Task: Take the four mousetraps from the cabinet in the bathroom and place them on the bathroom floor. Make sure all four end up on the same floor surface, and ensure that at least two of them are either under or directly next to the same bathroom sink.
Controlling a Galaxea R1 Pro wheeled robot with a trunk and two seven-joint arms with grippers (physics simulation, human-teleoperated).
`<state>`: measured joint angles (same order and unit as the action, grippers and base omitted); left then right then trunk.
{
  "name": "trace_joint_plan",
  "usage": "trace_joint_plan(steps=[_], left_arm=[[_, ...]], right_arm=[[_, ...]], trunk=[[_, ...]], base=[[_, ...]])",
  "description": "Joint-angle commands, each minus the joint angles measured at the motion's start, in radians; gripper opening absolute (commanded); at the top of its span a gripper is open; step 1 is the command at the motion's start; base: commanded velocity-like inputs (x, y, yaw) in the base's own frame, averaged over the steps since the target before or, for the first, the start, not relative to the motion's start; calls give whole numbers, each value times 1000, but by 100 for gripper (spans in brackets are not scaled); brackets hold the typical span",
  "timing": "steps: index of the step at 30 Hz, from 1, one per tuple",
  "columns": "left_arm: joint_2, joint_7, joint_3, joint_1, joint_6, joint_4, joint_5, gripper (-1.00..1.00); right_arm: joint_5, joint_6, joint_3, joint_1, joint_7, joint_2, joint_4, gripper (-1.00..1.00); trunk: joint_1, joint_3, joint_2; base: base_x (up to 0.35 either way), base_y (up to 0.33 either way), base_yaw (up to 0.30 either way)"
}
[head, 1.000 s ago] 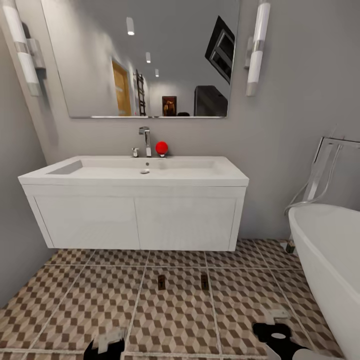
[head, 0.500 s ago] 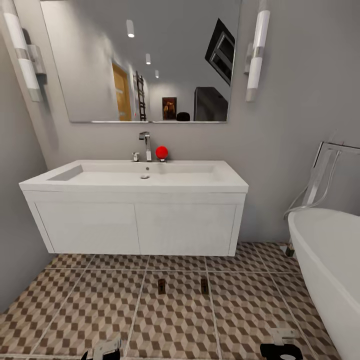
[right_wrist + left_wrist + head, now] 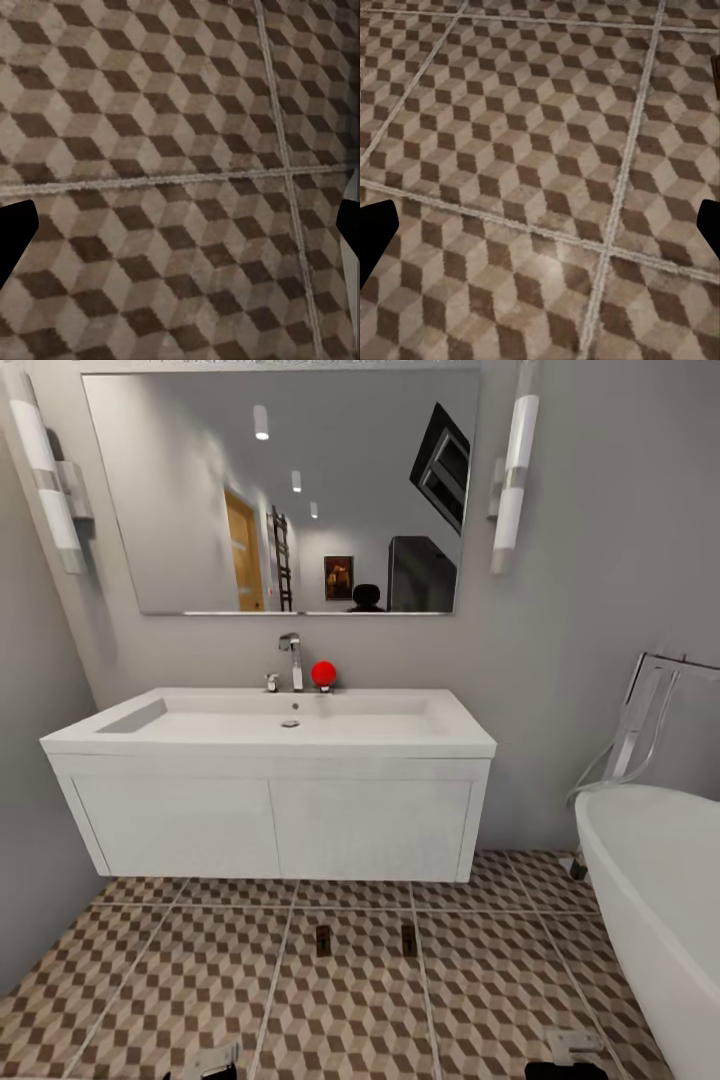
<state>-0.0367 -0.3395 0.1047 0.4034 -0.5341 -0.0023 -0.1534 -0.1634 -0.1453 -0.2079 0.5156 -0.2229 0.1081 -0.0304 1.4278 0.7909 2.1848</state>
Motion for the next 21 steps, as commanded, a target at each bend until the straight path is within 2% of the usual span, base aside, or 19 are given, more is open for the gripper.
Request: trace_joint_plan(steps=[1,21], left_arm=[[0,-3,9,0,-3,1,-12,100],[-2,-3,9,0,55,1,-21,100]], right_arm=[[-11,-7,-8,-1,-1,-1,-3,100],[-10,-11,-8,-34,0,-5,-3,100]], trunk=[[-4,-2,-7],[-81,-65,-147]], base=[[0,0,0],[0,0,0]])
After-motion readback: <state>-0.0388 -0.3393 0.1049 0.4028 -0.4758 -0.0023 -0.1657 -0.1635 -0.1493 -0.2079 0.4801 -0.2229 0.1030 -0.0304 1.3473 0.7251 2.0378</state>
